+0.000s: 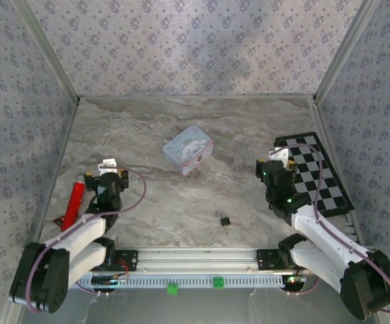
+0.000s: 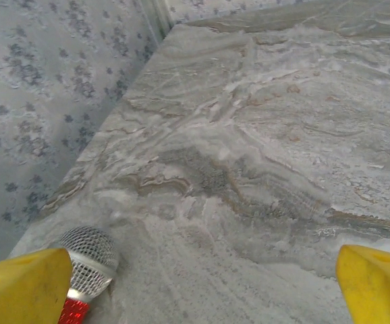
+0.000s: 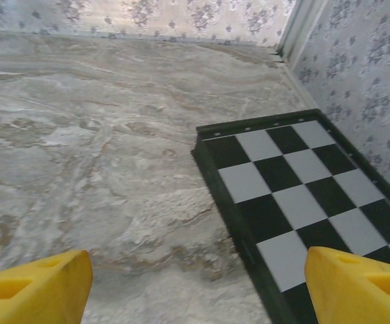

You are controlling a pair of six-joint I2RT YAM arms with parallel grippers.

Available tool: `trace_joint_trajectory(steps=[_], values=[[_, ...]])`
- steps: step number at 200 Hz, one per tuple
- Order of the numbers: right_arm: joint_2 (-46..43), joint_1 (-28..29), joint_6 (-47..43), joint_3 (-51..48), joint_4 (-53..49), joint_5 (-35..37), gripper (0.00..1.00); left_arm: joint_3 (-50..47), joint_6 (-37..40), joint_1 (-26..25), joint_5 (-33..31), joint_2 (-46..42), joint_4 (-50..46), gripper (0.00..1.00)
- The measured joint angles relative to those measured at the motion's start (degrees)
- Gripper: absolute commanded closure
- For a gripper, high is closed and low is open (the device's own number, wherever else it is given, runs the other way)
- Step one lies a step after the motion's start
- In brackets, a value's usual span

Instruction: Unlock the padlock with the key

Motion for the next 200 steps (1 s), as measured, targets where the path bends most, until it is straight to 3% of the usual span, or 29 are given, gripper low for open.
trace_joint_trajectory(steps=[57,107,139,166,200], values=[[1.9,-3.0,-6.3,-3.1,8.6,-0.5,0.16,0.5,3.0,5.4,11.5,8.9,10.5,0.0],[1.4,-4.5,-7.3,-4.5,10.0,-2.9,0.16,5.6,4.7,6.6,19.7,21.0,17.5,0.0],[4.3,-5.9,-7.3,-4.5,11.7,-3.9,0.15,8.1,2.4,11.8,23.5,29.3,22.4,0.0],[7.9,-7.4,-7.4,-4.7,13.4,-4.5,0.15,10.8,0.6,14.2,26.4,31.6,20.2,0.0],[13.5,-13.4,-6.8,-4.7,16.5,-7.1,0.15,12.0,-0.6,14.6,27.8,31.6,19.8,0.0]])
